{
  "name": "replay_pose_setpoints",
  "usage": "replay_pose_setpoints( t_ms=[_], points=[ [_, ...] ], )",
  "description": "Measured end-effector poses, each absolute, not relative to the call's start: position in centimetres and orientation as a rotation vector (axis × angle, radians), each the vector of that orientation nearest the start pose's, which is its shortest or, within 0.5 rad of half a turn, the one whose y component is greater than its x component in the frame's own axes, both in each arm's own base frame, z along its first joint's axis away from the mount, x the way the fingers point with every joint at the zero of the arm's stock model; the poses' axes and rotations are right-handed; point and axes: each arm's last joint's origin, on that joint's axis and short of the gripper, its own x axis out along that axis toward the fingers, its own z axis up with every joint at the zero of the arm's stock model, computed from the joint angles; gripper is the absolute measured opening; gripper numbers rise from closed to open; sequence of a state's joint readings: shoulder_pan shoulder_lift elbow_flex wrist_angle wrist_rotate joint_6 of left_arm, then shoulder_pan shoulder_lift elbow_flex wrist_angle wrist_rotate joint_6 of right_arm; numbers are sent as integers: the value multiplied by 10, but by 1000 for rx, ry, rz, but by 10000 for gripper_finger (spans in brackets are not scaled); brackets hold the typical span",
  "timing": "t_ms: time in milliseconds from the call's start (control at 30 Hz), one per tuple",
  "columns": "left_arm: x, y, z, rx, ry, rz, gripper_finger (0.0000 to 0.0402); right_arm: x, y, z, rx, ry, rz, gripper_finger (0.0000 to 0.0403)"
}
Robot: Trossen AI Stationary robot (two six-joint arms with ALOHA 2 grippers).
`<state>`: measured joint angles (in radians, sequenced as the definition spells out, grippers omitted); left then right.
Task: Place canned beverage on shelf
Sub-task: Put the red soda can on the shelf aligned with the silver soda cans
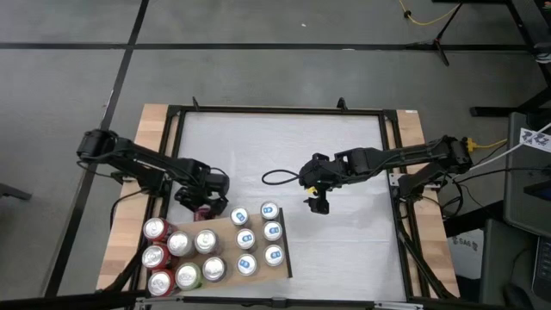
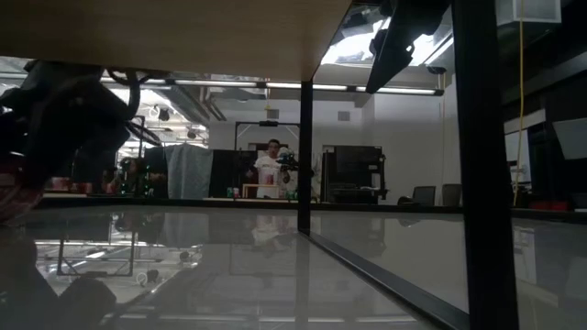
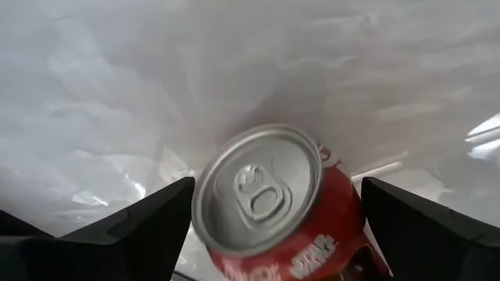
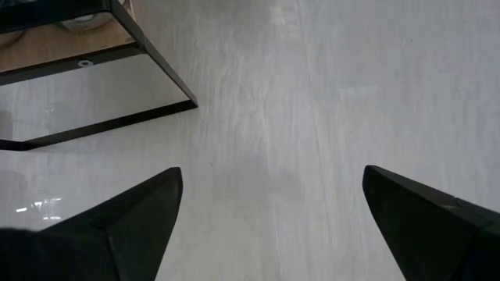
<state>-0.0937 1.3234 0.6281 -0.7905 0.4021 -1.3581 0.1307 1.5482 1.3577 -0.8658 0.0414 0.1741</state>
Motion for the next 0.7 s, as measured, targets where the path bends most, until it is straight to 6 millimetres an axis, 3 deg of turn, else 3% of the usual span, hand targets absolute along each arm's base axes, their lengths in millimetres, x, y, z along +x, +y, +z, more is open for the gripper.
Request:
replay_pose_setpoints(
  t_ms=[400,700],
  points=[
    [190,-27,149,-1187,1501,734,353,311,40,296,67,1055,-11,386],
    [187,-26,150,-1264,1577,705,353,311,40,296,67,1056,-11,386]
  ],
)
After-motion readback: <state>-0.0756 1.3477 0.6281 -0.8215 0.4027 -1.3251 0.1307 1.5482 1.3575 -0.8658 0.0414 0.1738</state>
